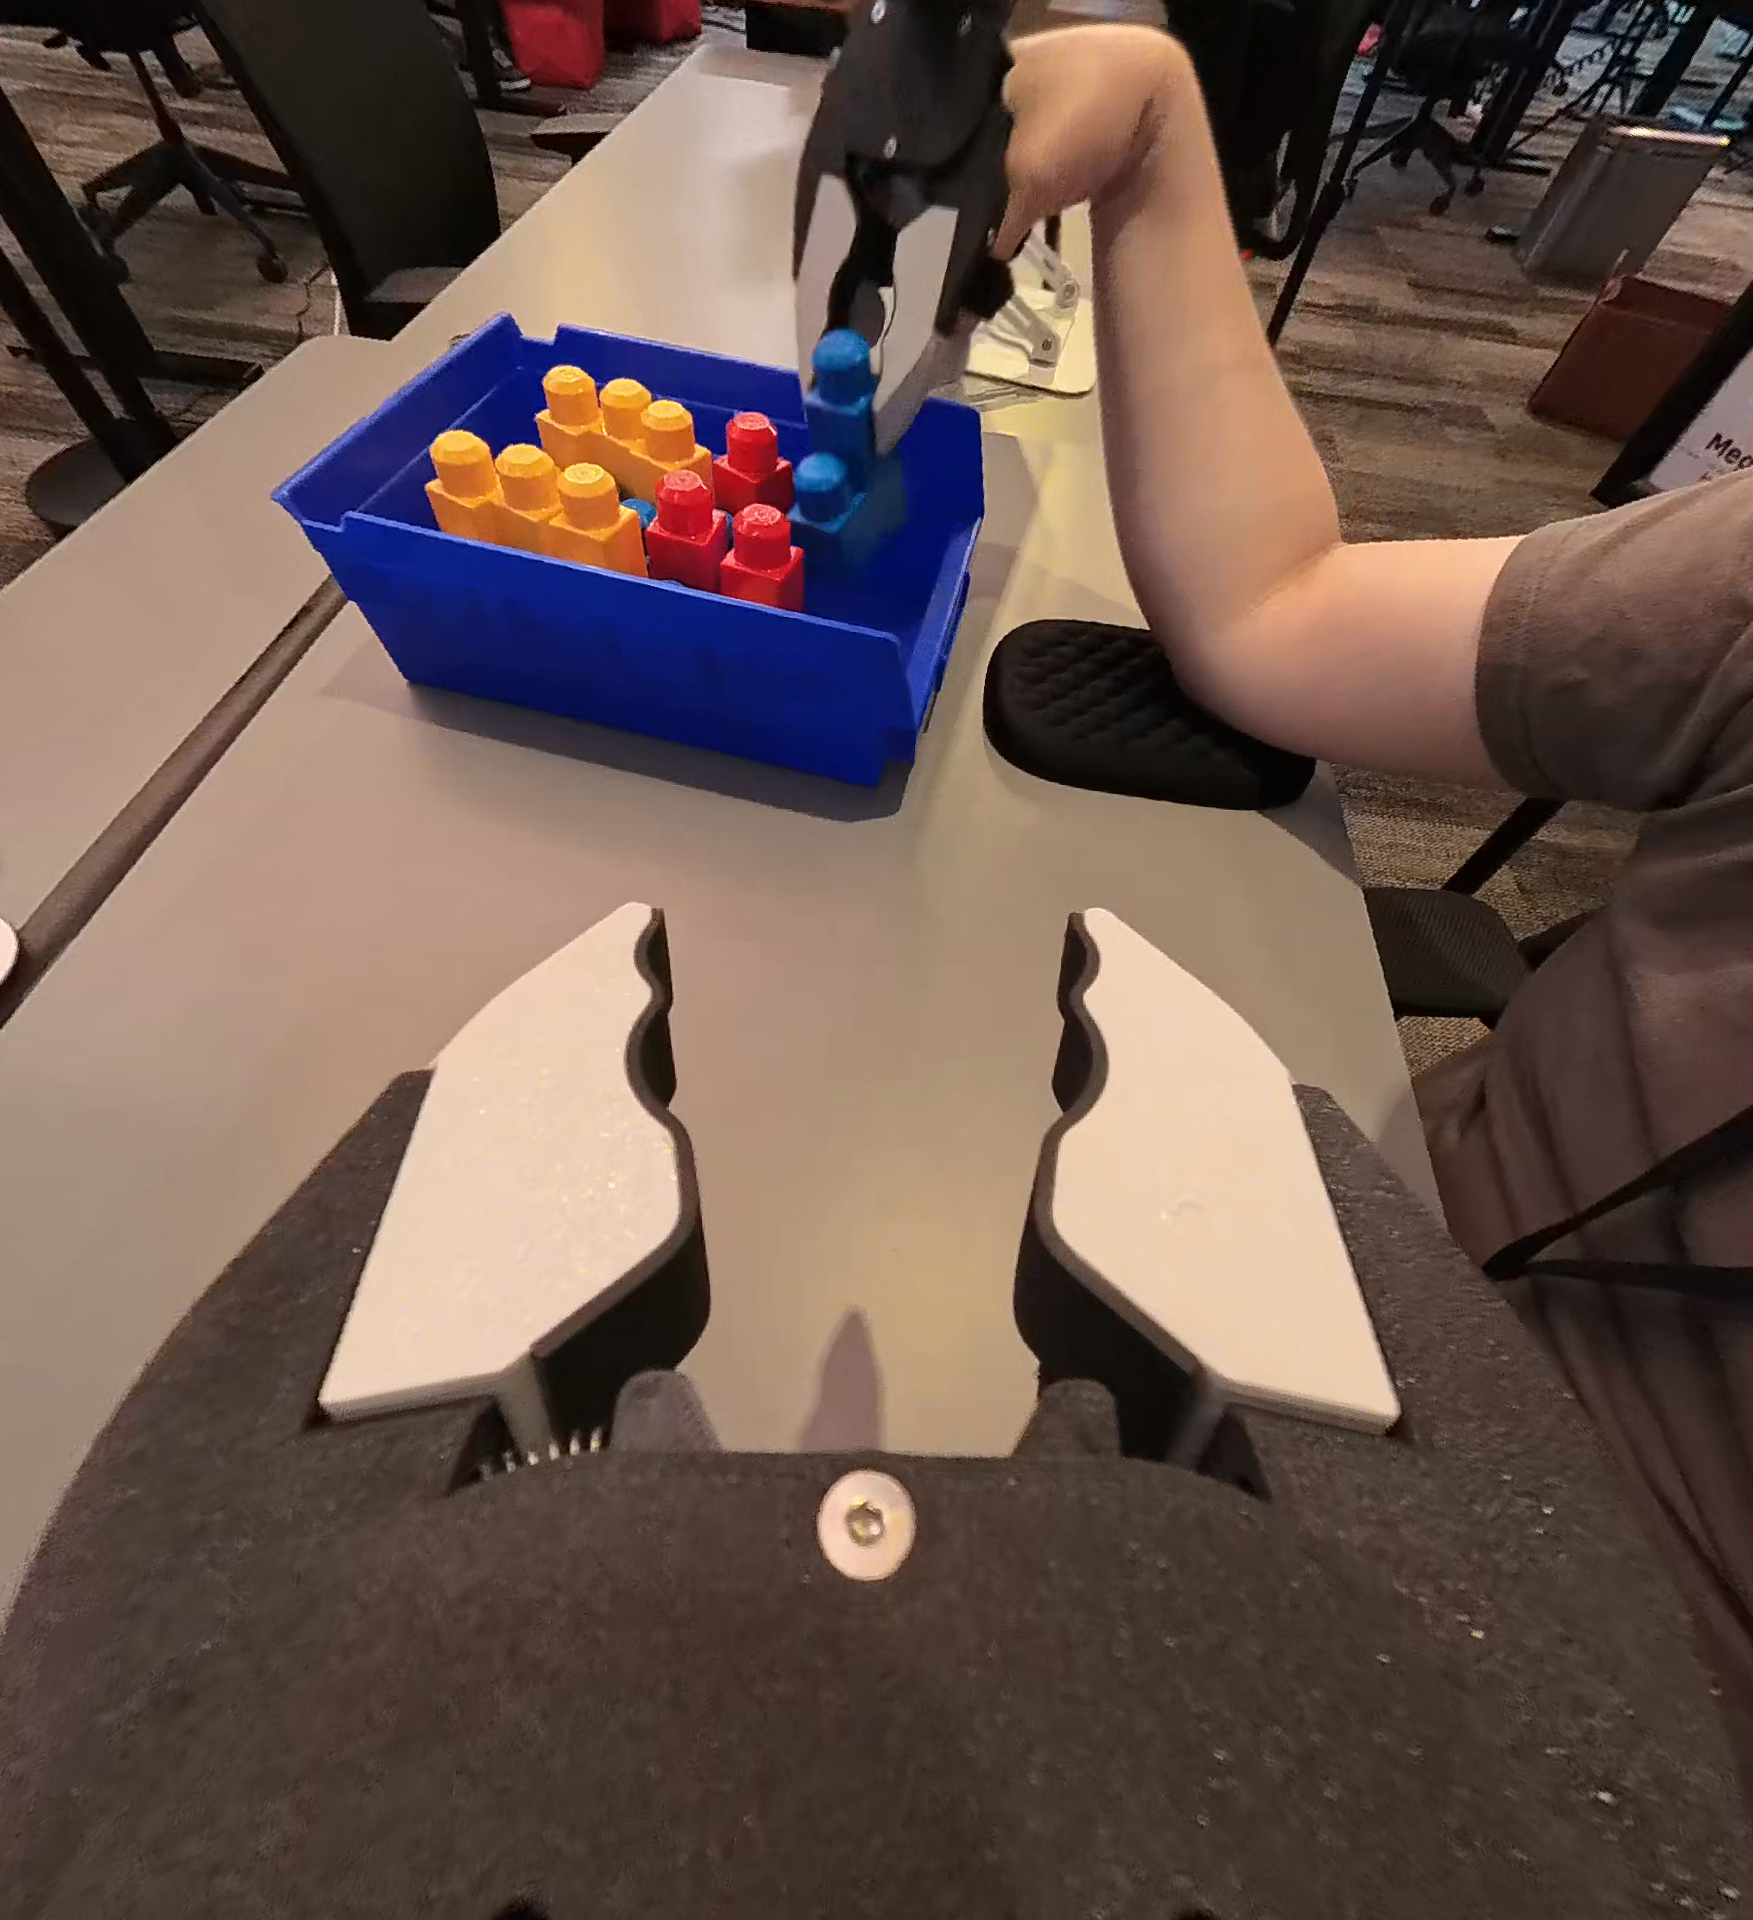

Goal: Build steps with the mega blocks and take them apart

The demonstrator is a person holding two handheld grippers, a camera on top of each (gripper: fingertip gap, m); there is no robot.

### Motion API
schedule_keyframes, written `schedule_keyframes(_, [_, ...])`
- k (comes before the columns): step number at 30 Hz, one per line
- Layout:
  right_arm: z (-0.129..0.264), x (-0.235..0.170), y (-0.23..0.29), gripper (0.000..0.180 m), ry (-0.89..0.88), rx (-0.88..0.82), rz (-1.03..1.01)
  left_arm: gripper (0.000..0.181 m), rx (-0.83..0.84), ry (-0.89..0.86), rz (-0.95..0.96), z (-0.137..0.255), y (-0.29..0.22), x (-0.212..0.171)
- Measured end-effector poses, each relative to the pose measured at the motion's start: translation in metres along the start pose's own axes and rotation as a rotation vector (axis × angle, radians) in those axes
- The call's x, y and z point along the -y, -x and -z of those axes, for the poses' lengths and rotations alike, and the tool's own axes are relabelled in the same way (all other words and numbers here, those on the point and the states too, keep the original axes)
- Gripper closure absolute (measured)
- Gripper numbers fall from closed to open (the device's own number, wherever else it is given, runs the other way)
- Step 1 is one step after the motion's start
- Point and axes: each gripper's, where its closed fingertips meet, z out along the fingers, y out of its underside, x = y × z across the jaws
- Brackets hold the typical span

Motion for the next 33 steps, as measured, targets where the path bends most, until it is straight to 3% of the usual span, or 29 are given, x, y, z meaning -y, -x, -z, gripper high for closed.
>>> schedule_keyframes(12, [-0.041,-0.017,-0.026,0.141,0.188,-0.021,-0.065,0.114,-0.026,-0.078,0.034,0.018,0.001,0.012])
schedule_keyframes(20, [-0.045,-0.022,-0.022,0.141,0.240,0.001,-0.129,0.114,-0.021,-0.077,0.000,0.024,-0.005,0.016])
schedule_keyframes(33, [-0.032,-0.023,-0.030,0.139,0.255,-0.124,-0.141,0.114,-0.021,-0.077,-0.015,0.031,-0.010,0.019])
